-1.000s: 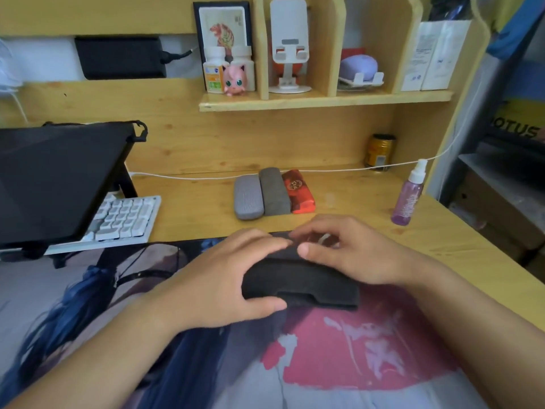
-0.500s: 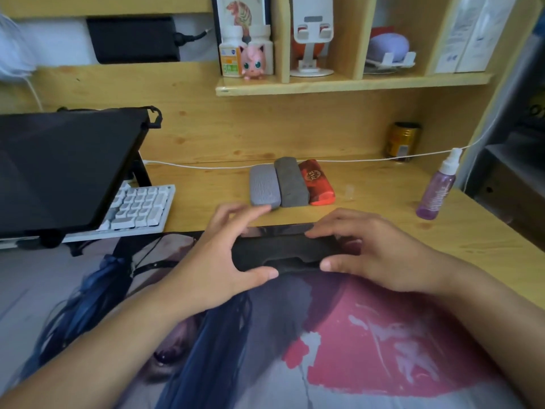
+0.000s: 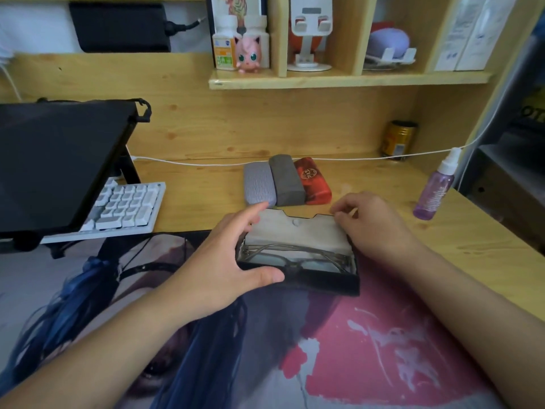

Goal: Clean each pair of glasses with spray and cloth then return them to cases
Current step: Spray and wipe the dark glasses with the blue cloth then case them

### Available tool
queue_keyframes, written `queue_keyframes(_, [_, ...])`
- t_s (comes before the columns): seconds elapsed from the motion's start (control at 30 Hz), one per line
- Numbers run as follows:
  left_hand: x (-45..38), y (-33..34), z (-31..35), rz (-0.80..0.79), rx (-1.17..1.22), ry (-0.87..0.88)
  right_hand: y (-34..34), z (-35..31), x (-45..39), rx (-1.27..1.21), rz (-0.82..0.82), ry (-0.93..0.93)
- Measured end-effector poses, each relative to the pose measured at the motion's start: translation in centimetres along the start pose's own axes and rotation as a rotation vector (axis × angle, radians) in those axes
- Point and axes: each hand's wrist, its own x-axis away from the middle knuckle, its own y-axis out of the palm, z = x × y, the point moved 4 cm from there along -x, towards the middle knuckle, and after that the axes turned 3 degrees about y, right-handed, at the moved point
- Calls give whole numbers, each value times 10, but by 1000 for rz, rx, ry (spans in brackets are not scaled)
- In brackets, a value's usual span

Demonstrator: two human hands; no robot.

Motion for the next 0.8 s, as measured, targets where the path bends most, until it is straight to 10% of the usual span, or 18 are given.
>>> queue_keyframes(0.13, [1,0,-4,-4,-24,-33,-24,-27,22,0,114,-317])
queue_keyframes(0.23, [1,-1,-3,-12,-20,-43,-15,-54,44,97,-91,-557])
queue_keyframes(0.43, [2,-2,2,-11,-32,-36,-2,-64,50,211,-6,-579])
queue_keyframes(0.63, [1,-9,3,149,-111,-82,-56,-46,48,-10,419,-526])
queue_keyframes(0.8, [-7,-19,-8,138,-231,-142,-48,-48,54,-66,307,-590])
